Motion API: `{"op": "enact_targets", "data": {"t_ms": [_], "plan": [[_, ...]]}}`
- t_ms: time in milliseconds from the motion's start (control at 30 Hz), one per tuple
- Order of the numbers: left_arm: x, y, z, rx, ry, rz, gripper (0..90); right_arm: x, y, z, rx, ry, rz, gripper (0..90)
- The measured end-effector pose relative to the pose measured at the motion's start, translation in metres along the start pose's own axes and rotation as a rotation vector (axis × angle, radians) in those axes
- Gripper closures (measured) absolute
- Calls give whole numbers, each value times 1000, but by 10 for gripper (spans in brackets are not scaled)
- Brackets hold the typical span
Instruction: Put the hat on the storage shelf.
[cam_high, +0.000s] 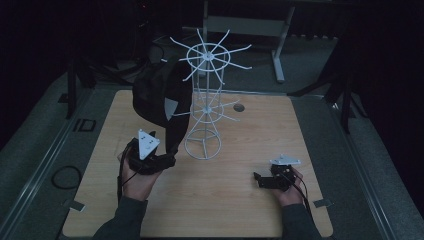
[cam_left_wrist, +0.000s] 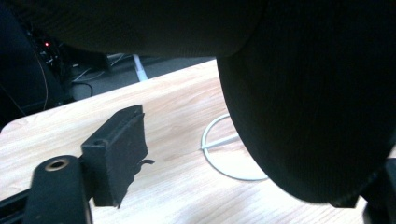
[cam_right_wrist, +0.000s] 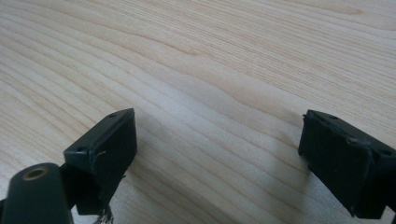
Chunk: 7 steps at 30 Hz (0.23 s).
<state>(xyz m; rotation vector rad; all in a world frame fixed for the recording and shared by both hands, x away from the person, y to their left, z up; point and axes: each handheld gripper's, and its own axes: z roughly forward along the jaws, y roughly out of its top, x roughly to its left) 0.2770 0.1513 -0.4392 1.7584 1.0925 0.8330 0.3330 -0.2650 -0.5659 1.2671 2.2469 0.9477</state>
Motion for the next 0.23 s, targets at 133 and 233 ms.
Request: {"op": "enact_targets", "data": {"t_ms": [133,233], "plan": [[3,-4,-5,2,-46,-25,170,0,0,0,0,0,0,113],[3,-7,-10,0,-69,-47,169,0,0,0,0,0,0,113]]}}
